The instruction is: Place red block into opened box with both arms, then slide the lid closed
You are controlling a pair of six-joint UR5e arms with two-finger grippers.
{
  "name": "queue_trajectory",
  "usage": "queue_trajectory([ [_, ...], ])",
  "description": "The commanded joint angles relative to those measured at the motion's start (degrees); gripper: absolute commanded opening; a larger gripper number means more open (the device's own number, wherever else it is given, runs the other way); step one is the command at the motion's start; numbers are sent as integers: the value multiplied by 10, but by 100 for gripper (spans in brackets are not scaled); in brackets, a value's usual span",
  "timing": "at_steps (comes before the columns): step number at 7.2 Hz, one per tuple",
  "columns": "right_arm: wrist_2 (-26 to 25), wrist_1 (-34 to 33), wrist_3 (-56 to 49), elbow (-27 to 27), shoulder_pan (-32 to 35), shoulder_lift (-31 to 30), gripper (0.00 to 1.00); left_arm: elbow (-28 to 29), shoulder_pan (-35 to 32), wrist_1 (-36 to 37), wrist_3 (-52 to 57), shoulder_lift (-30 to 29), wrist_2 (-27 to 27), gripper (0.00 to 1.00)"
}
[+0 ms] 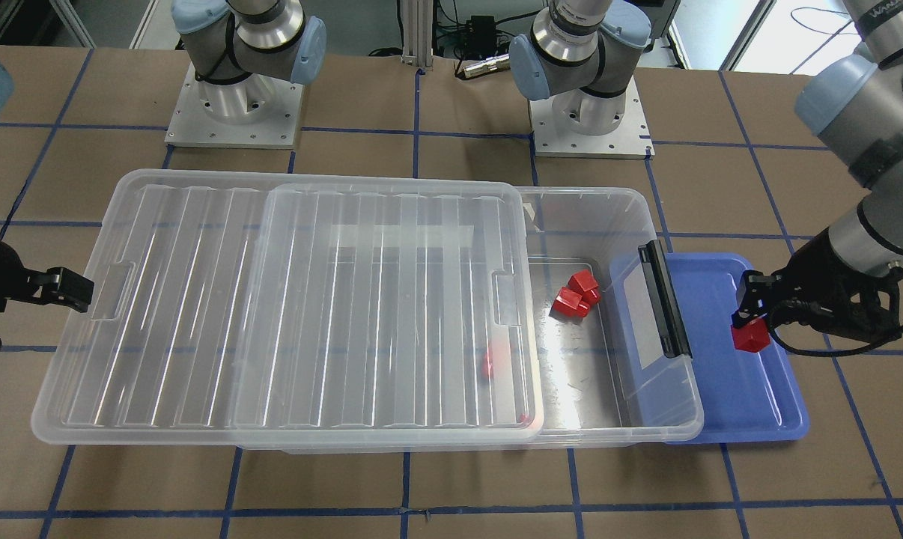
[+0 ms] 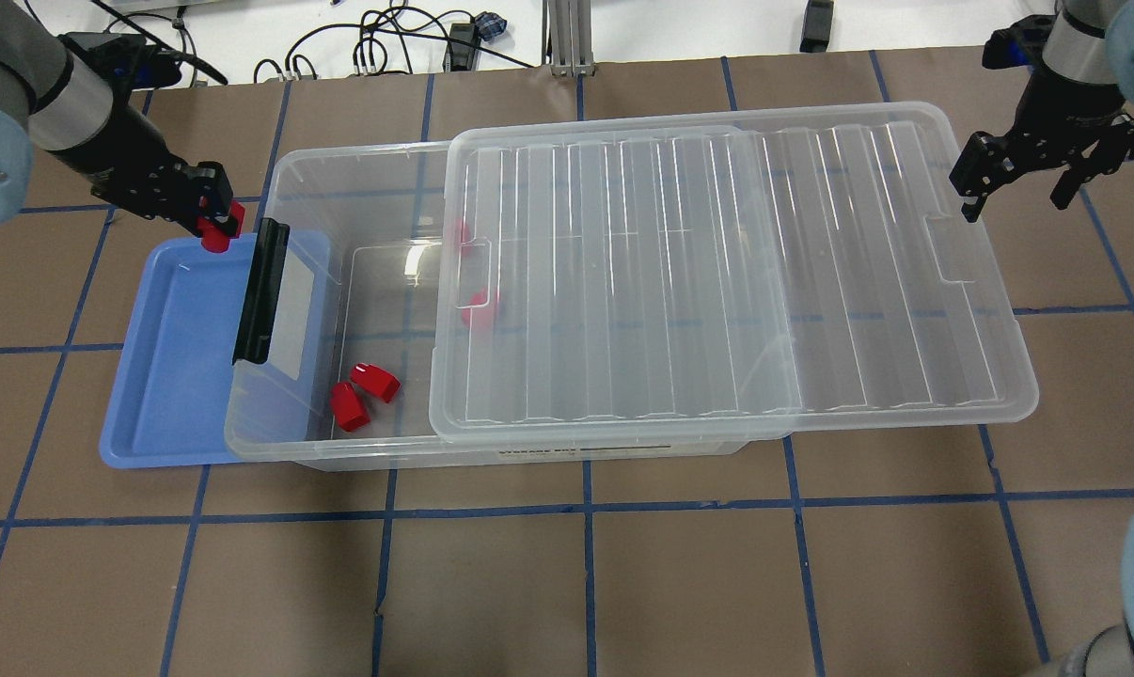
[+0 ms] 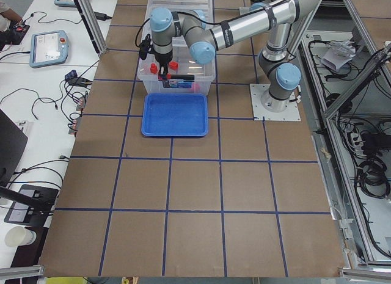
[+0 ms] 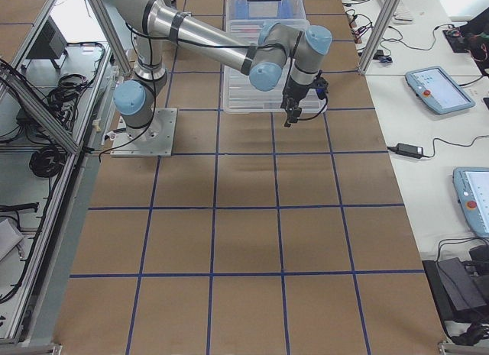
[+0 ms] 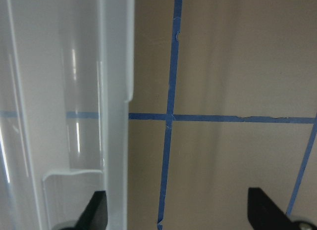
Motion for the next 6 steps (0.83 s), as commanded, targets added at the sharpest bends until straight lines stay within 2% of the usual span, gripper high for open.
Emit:
queue_trajectory([
  [1,0,-1,-10,-1,-7,2,100,-11,-79,-2,-121,19,22,8],
  [3,-1,-5,-10,-1,-10,3,100,-58,-110,15,-176,12,20,8],
  [6,-8,-6,-8,-1,-10,2,100,-85,-114,68,-216,-9,13,8],
])
